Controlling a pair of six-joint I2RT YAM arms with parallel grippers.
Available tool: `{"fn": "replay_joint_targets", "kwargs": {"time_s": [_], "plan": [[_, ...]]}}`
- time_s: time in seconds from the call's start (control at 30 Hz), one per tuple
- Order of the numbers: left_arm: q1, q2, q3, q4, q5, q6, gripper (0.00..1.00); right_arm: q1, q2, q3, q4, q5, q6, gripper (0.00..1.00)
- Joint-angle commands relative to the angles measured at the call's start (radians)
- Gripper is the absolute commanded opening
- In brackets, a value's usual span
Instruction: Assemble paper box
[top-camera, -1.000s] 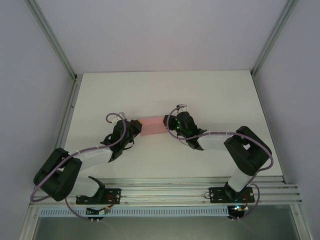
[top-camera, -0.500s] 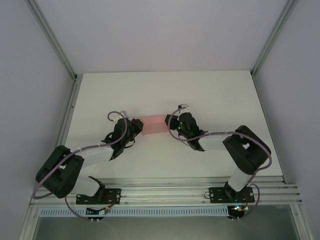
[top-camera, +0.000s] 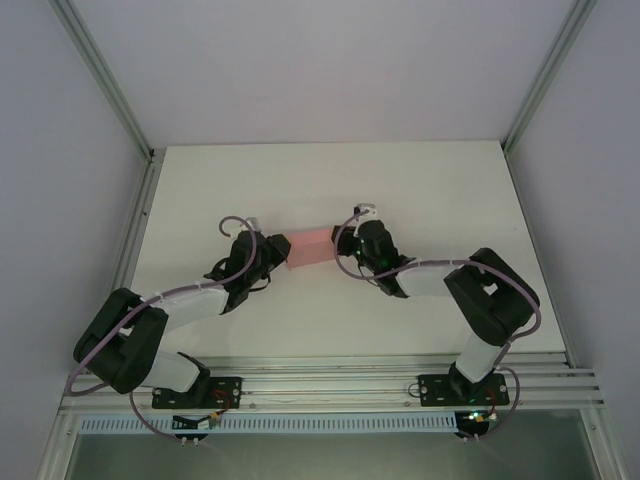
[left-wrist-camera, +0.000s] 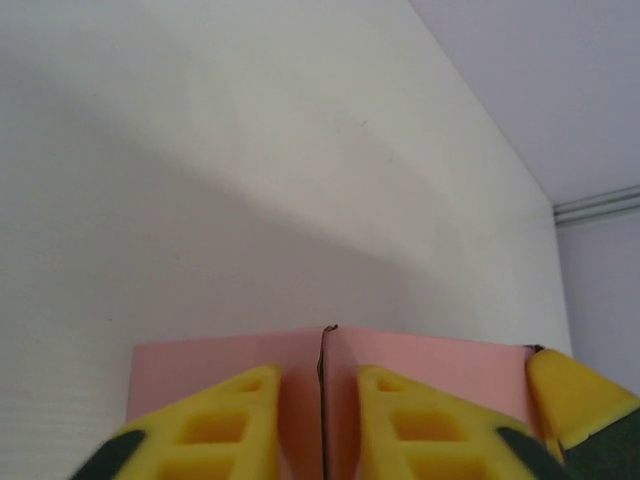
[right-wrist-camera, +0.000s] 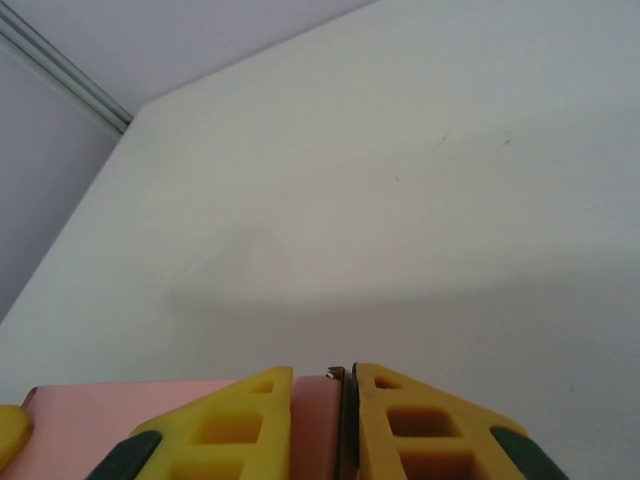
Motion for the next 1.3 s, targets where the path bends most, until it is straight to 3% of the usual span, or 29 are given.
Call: {"fn": "replay_joint_targets", "kwargs": {"time_s": [0.0, 0.1, 0.2, 0.33, 0.4, 0.53, 0.57, 0.67, 0.7, 0.8, 0.83, 0.9, 0.93, 1.0, 1.13, 1.27], "plan": [[-0.007, 0.031, 0.021, -0.284, 0.053, 0.057, 0.37, 0.025, 0.002, 0.022, -0.344, -0.123, -0.043, 0.11], [-0.005, 0.029, 0.046, -0.306, 0.049, 0.071, 0.42, 0.026, -0.015, 0.083, -0.426, -0.099, -0.039, 0.22], [-0.006, 0.029, 0.078, -0.341, 0.044, 0.101, 0.43, 0.026, -0.022, 0.142, -0.491, -0.082, -0.039, 0.25], [-0.005, 0.012, 0.121, -0.359, 0.032, 0.14, 0.5, 0.019, -0.022, 0.232, -0.581, -0.031, -0.042, 0.34], [-0.005, 0.004, 0.157, -0.383, 0.022, 0.165, 0.58, 0.007, -0.014, 0.289, -0.63, -0.012, -0.044, 0.37], [-0.004, -0.035, 0.218, -0.432, -0.048, 0.207, 0.88, -0.015, -0.007, 0.373, -0.67, -0.025, -0.069, 0.5], [-0.002, -0.054, 0.23, -0.44, -0.071, 0.218, 0.98, -0.022, -0.007, 0.395, -0.683, -0.027, -0.078, 0.55], [0.012, -0.123, 0.276, -0.501, -0.134, 0.265, 1.0, -0.041, -0.024, 0.448, -0.711, -0.063, -0.151, 0.82], [0.018, -0.15, 0.292, -0.53, -0.164, 0.282, 1.0, -0.052, -0.034, 0.461, -0.71, -0.104, -0.195, 1.0], [0.068, -0.229, 0.32, -0.63, -0.25, 0.335, 1.0, -0.093, -0.056, 0.498, -0.729, -0.392, -0.49, 1.0], [0.099, -0.254, 0.318, -0.663, -0.282, 0.34, 1.0, -0.103, -0.054, 0.513, -0.789, -0.543, -0.674, 1.0], [0.171, -0.291, 0.303, -0.726, -0.295, 0.346, 1.0, -0.101, -0.031, 0.571, -0.993, -0.724, -1.057, 1.0], [0.216, -0.307, 0.291, -0.758, -0.29, 0.338, 1.0, -0.097, -0.007, 0.611, -1.121, -0.758, -1.234, 1.0], [0.277, -0.332, 0.269, -0.814, -0.283, 0.331, 1.0, -0.093, 0.049, 0.702, -1.267, -0.722, -1.4, 1.0], [0.319, -0.387, 0.199, -0.865, -0.307, 0.332, 1.0, -0.094, 0.201, 0.939, -1.51, -0.648, -1.601, 1.0], [0.33, -0.426, 0.153, -0.876, -0.318, 0.319, 1.0, -0.094, 0.323, 1.081, -1.652, -0.682, -1.731, 1.0]]}}
